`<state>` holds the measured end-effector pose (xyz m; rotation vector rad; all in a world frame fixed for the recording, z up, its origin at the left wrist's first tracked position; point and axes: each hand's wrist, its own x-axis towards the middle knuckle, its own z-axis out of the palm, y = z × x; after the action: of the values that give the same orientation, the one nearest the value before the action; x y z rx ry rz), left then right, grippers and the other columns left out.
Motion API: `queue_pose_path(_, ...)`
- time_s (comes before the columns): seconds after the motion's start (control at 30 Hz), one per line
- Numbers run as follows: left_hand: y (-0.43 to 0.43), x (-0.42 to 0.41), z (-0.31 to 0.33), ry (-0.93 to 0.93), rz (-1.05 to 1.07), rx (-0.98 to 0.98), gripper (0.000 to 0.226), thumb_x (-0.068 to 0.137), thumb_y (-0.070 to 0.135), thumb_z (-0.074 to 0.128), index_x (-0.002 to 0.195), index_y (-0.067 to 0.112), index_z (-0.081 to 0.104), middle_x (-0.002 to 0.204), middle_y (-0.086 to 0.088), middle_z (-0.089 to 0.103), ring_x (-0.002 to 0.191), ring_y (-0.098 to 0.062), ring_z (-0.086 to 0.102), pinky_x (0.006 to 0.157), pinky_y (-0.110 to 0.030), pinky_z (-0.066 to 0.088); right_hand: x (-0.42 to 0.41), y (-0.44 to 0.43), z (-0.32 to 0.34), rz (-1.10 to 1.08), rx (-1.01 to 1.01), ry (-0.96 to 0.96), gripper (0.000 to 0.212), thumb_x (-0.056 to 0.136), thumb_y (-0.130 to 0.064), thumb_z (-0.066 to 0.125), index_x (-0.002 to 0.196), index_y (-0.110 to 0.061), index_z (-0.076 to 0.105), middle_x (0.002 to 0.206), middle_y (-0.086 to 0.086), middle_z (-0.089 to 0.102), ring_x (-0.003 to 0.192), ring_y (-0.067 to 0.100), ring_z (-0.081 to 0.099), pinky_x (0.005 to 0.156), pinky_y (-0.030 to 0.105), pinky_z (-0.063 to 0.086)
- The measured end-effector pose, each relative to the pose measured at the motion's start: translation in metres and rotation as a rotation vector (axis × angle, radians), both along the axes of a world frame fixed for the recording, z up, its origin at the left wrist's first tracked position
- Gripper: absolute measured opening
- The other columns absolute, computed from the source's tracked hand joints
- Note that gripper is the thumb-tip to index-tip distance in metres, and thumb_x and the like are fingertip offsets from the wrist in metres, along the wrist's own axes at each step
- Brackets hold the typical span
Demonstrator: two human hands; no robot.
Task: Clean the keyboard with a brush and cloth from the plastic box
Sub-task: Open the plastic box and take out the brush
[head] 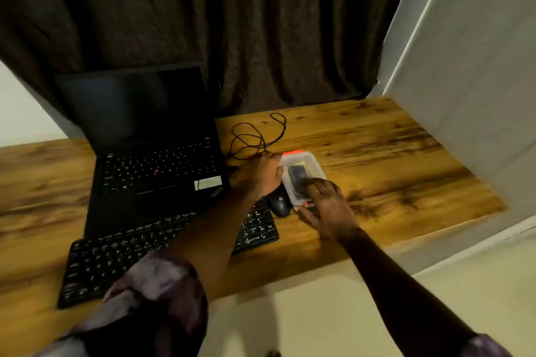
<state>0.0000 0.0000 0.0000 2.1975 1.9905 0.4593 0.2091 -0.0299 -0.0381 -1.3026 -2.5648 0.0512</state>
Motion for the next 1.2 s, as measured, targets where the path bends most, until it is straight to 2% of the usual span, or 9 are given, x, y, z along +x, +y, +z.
queue_pose_path(0.13, 0.029, 0.011, -0.004, -0.012, -0.006, -0.110, 0.043, 0.103, 0.030, 0.047, 0.139, 0.007, 0.049, 0.139, -0.013, 0.053, 0.125, -0.032, 0.050, 0.100, -0.041, 0.044, 0.010, 0.001, -0.010, 0.037, 0.001, 0.070, 0.045, 0.087, -0.032, 0.071, 0.125, -0.012, 0.059, 0.123, 0.010, 0.063, 0.116, 0.029, 0.058, 0.100, 0.042, 0.051)
queue_pose_path(0.3, 0.047, 0.014, -0.018, 0.039, -0.039, -0.134, 0.041, 0.103, 0.027, 0.046, 0.140, 0.008, 0.048, 0.138, -0.014, 0.054, 0.124, -0.034, 0.052, 0.099, -0.041, 0.045, 0.018, 0.012, -0.018, 0.060, -0.041, 0.106, 0.037, 0.089, -0.024, 0.069, 0.122, -0.011, 0.058, 0.131, 0.013, 0.060, 0.121, 0.032, 0.056, 0.103, 0.042, 0.050)
queue_pose_path(0.4, 0.057, 0.017, -0.022, -0.012, -0.007, -0.095, 0.029, 0.103, 0.024, 0.045, 0.122, 0.008, 0.059, 0.118, -0.016, 0.064, 0.105, -0.035, 0.061, 0.083, -0.040, 0.050, 0.017, 0.015, -0.020, 0.096, -0.016, 0.098, 0.036, 0.086, -0.020, 0.071, 0.119, -0.009, 0.059, 0.128, 0.016, 0.062, 0.119, 0.033, 0.058, 0.108, 0.045, 0.046)
queue_pose_path(0.5, 0.064, 0.020, -0.021, -0.065, 0.057, -0.100, 0.022, 0.102, 0.016, 0.047, 0.105, 0.006, 0.067, 0.100, -0.018, 0.069, 0.088, -0.033, 0.064, 0.067, -0.036, 0.046, 0.016, 0.016, -0.017, 0.096, 0.008, 0.084, 0.038, 0.083, -0.018, 0.072, 0.118, -0.009, 0.063, 0.126, 0.014, 0.064, 0.118, 0.030, 0.059, 0.109, 0.042, 0.045)
queue_pose_path(0.73, 0.081, 0.019, -0.022, -0.140, 0.112, -0.115, 0.025, 0.095, 0.008, 0.058, 0.070, 0.007, 0.063, 0.082, -0.017, 0.065, 0.086, -0.034, 0.063, 0.062, -0.032, 0.033, 0.016, 0.017, -0.012, 0.081, 0.061, 0.042, 0.037, 0.078, -0.020, 0.075, 0.112, -0.010, 0.065, 0.119, 0.011, 0.068, 0.111, 0.031, 0.063, 0.091, 0.038, 0.056)
queue_pose_path(0.83, 0.087, 0.019, -0.019, -0.141, 0.128, -0.147, 0.019, 0.097, 0.011, 0.056, 0.089, 0.001, 0.070, 0.095, -0.019, 0.068, 0.096, -0.034, 0.063, 0.070, -0.034, 0.040, 0.014, 0.011, -0.013, 0.068, 0.177, 0.003, 0.032, 0.076, -0.019, 0.077, 0.106, -0.012, 0.065, 0.112, 0.008, 0.069, 0.104, 0.028, 0.064, 0.085, 0.040, 0.058)
queue_pose_path(0.93, 0.091, 0.018, -0.016, -0.129, 0.163, -0.165, 0.021, 0.097, 0.012, 0.054, 0.107, 0.007, 0.072, 0.110, -0.015, 0.068, 0.106, -0.034, 0.062, 0.083, -0.033, 0.047, 0.016, 0.002, -0.016, 0.027, 0.307, -0.011, 0.029, 0.077, -0.018, 0.079, 0.101, -0.012, 0.064, 0.104, 0.009, 0.065, 0.096, 0.028, 0.062, 0.081, 0.039, 0.056)
queue_pose_path(1.03, 0.091, 0.021, -0.020, -0.133, 0.115, -0.150, 0.018, 0.096, 0.008, 0.057, 0.086, -0.002, 0.068, 0.099, -0.020, 0.069, 0.097, -0.036, 0.062, 0.070, -0.035, 0.042, 0.023, -0.003, -0.028, 0.041, 0.365, -0.043, 0.028, 0.077, -0.023, 0.080, 0.101, -0.015, 0.067, 0.099, 0.007, 0.063, 0.094, 0.026, 0.059, 0.081, 0.039, 0.053)
queue_pose_path(1.2, 0.098, 0.016, -0.026, -0.179, 0.118, -0.181, 0.020, 0.088, 0.000, 0.063, 0.069, 0.005, 0.058, 0.090, -0.021, 0.068, 0.089, -0.036, 0.063, 0.062, -0.032, 0.038, 0.030, -0.007, -0.033, -0.023, 0.253, 0.020, 0.042, 0.089, -0.060, 0.062, 0.106, -0.022, 0.062, 0.106, 0.004, 0.058, 0.098, 0.023, 0.054, 0.083, 0.042, 0.049)
